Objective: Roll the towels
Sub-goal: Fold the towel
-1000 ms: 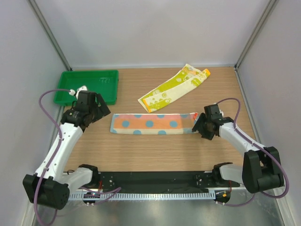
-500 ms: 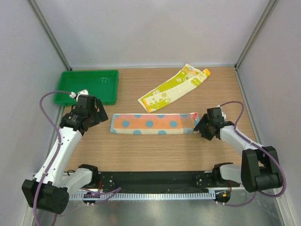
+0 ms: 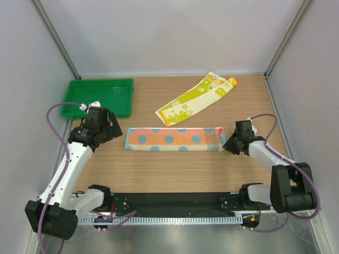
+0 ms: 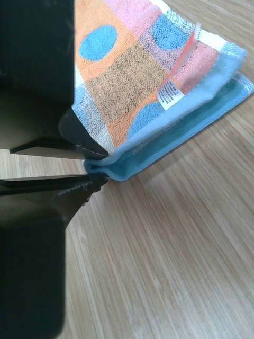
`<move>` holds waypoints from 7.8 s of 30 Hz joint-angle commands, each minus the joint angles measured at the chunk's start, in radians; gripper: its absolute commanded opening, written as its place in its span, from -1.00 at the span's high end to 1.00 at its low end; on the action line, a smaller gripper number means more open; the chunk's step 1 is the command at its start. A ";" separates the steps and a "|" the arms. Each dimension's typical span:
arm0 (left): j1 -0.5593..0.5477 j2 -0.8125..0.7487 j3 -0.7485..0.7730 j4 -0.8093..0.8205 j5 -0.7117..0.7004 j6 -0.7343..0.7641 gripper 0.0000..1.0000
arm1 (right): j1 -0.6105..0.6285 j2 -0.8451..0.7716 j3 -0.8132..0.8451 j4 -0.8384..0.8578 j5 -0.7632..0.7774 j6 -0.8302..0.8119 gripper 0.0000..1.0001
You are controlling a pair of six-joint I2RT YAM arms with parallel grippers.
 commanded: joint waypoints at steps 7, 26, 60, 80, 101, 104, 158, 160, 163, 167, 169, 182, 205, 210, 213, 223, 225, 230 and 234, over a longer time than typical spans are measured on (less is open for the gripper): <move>0.003 0.006 -0.004 0.002 0.011 0.020 -0.72 | -0.015 -0.073 0.084 -0.139 0.144 -0.064 0.79; -0.007 -0.038 -0.012 -0.012 -0.019 0.066 -0.77 | 0.370 0.072 0.608 -0.322 0.167 -0.225 0.98; -0.007 -0.018 -0.015 -0.018 -0.039 0.061 -0.75 | 0.904 0.669 1.088 -0.241 0.109 -0.211 0.73; -0.011 0.019 -0.015 0.005 0.069 0.028 -0.64 | 0.831 0.424 0.829 -0.152 0.191 -0.177 -0.81; -0.257 0.525 0.062 0.320 0.240 -0.149 -0.46 | 0.491 0.445 0.595 0.020 -0.142 -0.200 -0.04; -0.257 0.546 0.053 0.329 0.246 -0.157 -0.37 | 0.473 0.448 0.592 0.019 -0.149 -0.203 0.00; -0.280 0.368 -0.221 0.298 -0.051 -0.246 0.87 | 0.467 0.577 0.256 0.636 -0.694 0.041 0.97; -0.280 0.374 -0.225 0.300 -0.053 -0.246 0.91 | 0.468 0.597 0.256 0.576 -0.638 0.004 0.98; -0.280 0.393 -0.228 0.300 -0.061 -0.241 0.95 | 0.467 0.629 0.258 0.496 -0.546 -0.022 0.98; -0.281 0.416 -0.219 0.333 -0.055 -0.204 0.99 | 0.460 0.623 0.244 0.385 -0.403 -0.050 0.98; -0.280 0.425 -0.217 0.370 -0.053 -0.187 0.99 | 0.462 0.584 0.221 0.329 -0.323 -0.054 0.98; -0.306 0.534 -0.102 0.392 -0.015 -0.172 1.00 | 0.488 0.229 0.212 0.042 -0.097 -0.093 0.98; -0.304 0.545 -0.158 0.456 0.001 -0.184 1.00 | 0.692 0.709 0.531 0.551 -0.528 0.123 0.98; -0.306 0.529 -0.170 0.462 -0.008 -0.169 0.99 | 0.643 0.744 0.459 0.662 -0.565 0.146 0.98; -0.304 0.536 -0.171 0.469 -0.013 -0.150 0.99 | 0.585 0.755 0.396 0.764 -0.635 0.171 0.98; -0.297 0.556 -0.150 0.465 -0.048 -0.118 0.99 | 0.511 0.678 0.212 0.810 -0.715 0.139 0.98; -0.297 0.565 -0.135 0.456 -0.059 -0.114 1.00 | 0.499 0.662 0.177 0.801 -0.725 0.122 0.98; -0.298 0.560 -0.130 0.452 -0.068 -0.094 0.99 | 0.448 0.596 0.110 0.773 -0.740 0.072 0.98; -0.298 0.545 -0.121 0.435 -0.076 -0.083 0.99 | 0.448 0.435 0.130 0.584 -0.720 -0.005 0.97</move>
